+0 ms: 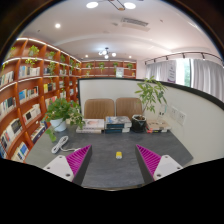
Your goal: Unplug charger
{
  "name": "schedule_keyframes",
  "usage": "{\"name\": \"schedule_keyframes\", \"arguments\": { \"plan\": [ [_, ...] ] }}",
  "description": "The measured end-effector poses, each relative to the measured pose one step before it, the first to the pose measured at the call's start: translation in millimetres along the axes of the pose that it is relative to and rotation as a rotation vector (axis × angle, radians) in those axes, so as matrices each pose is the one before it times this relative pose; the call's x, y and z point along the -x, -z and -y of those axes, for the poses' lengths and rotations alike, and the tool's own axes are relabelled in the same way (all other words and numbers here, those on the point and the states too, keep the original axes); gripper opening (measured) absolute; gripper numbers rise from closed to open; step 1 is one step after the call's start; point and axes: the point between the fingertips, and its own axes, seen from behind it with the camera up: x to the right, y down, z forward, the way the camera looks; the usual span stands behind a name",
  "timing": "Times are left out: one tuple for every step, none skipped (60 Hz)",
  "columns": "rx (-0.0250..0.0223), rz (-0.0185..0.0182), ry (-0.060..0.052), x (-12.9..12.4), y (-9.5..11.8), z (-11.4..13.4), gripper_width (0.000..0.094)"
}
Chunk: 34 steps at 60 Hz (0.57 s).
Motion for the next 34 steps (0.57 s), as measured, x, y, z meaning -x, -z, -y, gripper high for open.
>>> {"name": "schedule_keyframes", "arguments": {
  "plan": [
    [-0.00103, 0.0038, 0.0005, 2.01, 2.52, -1.52, 0.0867],
    [-0.00028, 0.00431, -0.0002, 1.92, 2.14, -1.4, 0.0866],
    [0.00117, 0.00403, -0.001, 1.8, 1.75, -1.46, 0.0866],
    [0.00309, 0.0023, -0.002, 1.03, 1.67, -2.04, 0.0864],
    [0.00349, 0.00044, -0.002, 0.49, 1.36, -1.83, 0.086],
    [0.00244, -0.00037, -0.0019, 0.3, 1.46, -1.8, 0.0858],
    [0.00096, 0.00094, -0.0005, -0.77, 0.63, -2.52, 0.0858],
    [0.00127, 0.00031, 0.0006, 0.01, 1.12, -1.32, 0.0857],
    [0.0025, -0.00036, 0.0017, -0.09, 0.91, -1.33, 0.0857],
    [0.00369, -0.00061, 0.0018, -0.07, 0.72, -1.9, 0.0858],
    [0.0034, -0.00126, 0.0008, 0.89, 1.35, -2.32, 0.086],
    [0.00287, -0.00058, 0.0005, 0.26, 0.88, -1.52, 0.0858],
    [0.00191, -0.00036, 0.0, 0.44, 0.85, -1.21, 0.0859],
    [0.00092, -0.00035, -0.0003, 0.45, 0.85, -1.01, 0.0861],
    [0.00065, -0.00025, -0.0004, 0.36, 0.76, -0.86, 0.0862],
    [0.00094, 0.00002, -0.0002, 0.55, 0.68, -0.91, 0.086],
    [0.00179, 0.00037, 0.0003, 0.58, 0.77, -0.99, 0.086],
    [0.00303, 0.00085, 0.0001, 0.66, 0.45, -1.12, 0.0858],
    [0.00373, 0.00085, -0.0005, 0.63, 0.32, -1.35, 0.0858],
    [0.00353, 0.00095, -0.0009, 0.46, 0.43, -1.37, 0.0858],
    [0.00311, 0.0011, -0.001, 0.64, 0.22, -1.37, 0.0858],
    [0.00209, 0.00071, -0.001, 0.44, 0.23, -1.16, 0.0858],
    [0.00139, 0.00088, -0.0005, 0.7, 0.28, -0.9, 0.0858],
    [0.00175, 0.00143, -0.0006, 0.95, 0.24, -0.82, 0.0859],
    [0.0021, 0.00146, -0.0011, 0.79, 0.5, -0.96, 0.0859],
    [0.0014, 0.00141, -0.0012, 1.0, 0.05, -0.88, 0.0859],
    [0.00093, 0.00107, -0.001, 0.64, -0.03, -0.55, 0.0858],
    [0.00031, 0.00111, -0.0007, 0.59, -0.28, -0.57, 0.0859],
    [0.00081, 0.00076, -0.0012, 0.46, -0.02, -0.46, 0.0859],
    [0.00138, 0.00087, -0.0016, 0.77, -0.03, -0.45, 0.0858],
    [0.0021, 0.00102, -0.0018, 0.61, -0.01, -0.67, 0.0858],
    [0.0018, 0.00113, -0.0017, 0.62, 0.05, -0.92, 0.0858],
    [0.00185, 0.00116, -0.0012, 0.51, -0.07, -0.91, 0.0858],
    [0.00167, 0.00114, -0.001, 0.68, -0.23, -0.86, 0.0858]
  ]
}}
